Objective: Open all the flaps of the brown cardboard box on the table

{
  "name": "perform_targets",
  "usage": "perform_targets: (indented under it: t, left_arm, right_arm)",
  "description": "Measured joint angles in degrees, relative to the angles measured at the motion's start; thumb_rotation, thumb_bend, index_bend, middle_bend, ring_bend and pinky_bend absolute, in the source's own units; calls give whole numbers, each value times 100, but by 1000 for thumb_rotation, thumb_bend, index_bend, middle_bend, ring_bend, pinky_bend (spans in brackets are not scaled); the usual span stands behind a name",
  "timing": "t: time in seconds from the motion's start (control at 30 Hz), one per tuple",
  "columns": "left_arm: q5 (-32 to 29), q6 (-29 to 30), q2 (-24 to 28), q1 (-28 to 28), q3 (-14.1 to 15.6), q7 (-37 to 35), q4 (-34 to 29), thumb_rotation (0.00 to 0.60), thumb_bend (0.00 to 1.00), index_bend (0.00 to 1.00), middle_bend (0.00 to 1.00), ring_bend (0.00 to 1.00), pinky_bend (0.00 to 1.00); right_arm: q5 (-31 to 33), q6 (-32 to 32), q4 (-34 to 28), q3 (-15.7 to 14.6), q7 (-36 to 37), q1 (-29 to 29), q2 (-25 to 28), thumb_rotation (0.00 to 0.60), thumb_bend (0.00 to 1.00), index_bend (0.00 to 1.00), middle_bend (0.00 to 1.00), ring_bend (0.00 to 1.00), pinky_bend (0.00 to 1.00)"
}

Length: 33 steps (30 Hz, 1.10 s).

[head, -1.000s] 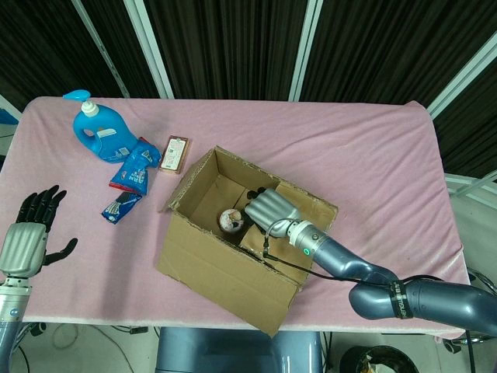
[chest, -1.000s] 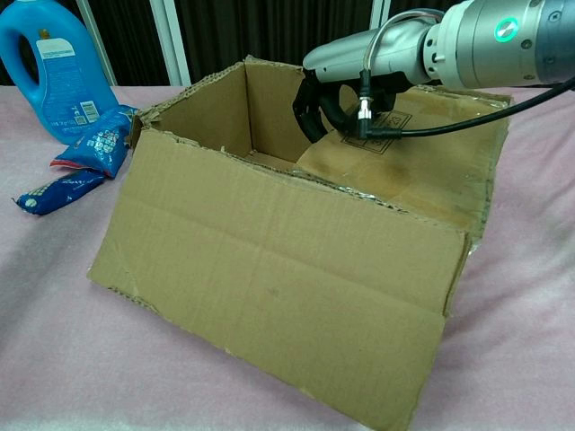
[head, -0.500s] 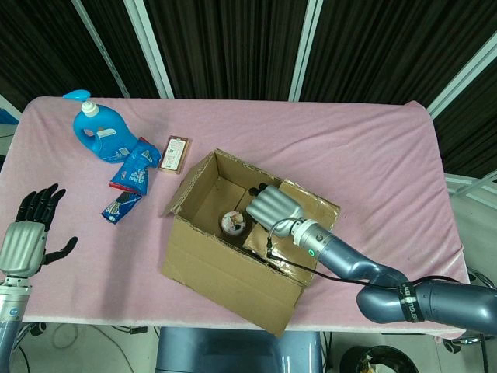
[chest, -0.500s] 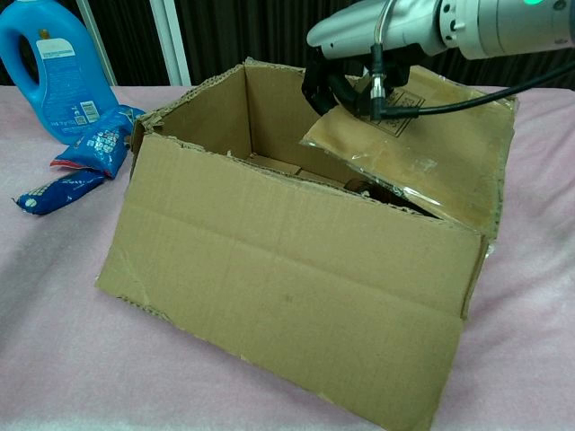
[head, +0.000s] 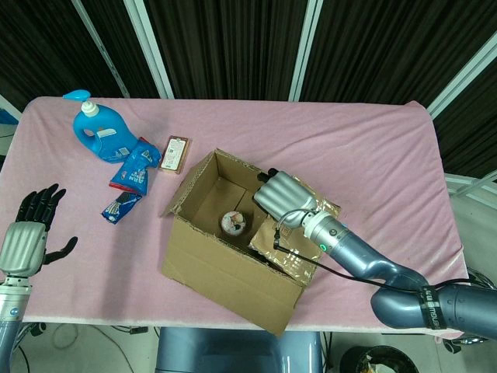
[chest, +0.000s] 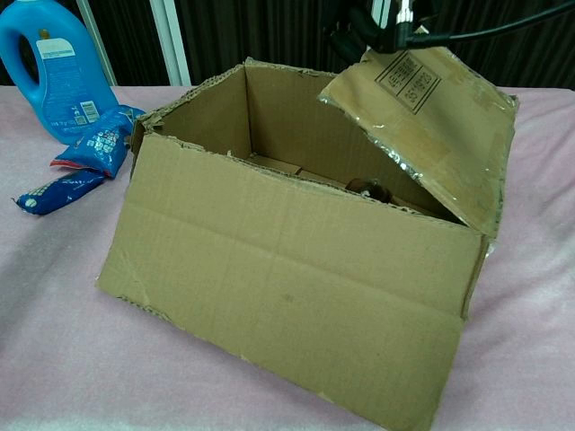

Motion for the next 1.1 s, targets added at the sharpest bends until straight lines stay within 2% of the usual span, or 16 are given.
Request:
perform_targets:
  t: [0.43, 0.77, 1.1]
  left_arm:
    - [30, -3, -13, 27, -30, 16, 11, 600, 243, 0, 0, 0, 0]
    - [-3, -33, -2, 39, -70, -2, 10, 600, 243, 0, 0, 0, 0]
    - [-12, -52, -24, 48, -88, 25, 36, 600, 243, 0, 0, 0, 0]
  right_arm:
    - [77, 126, -604, -69, 26, -180, 953, 600, 1000, 639, 568, 243, 280]
    - [212, -79, -1051, -236, 6, -303, 1721, 600, 1000, 639, 567, 243, 280]
    - [-219, -1, -1445, -126, 476, -647, 2142, 600, 1000, 639, 566, 243, 280]
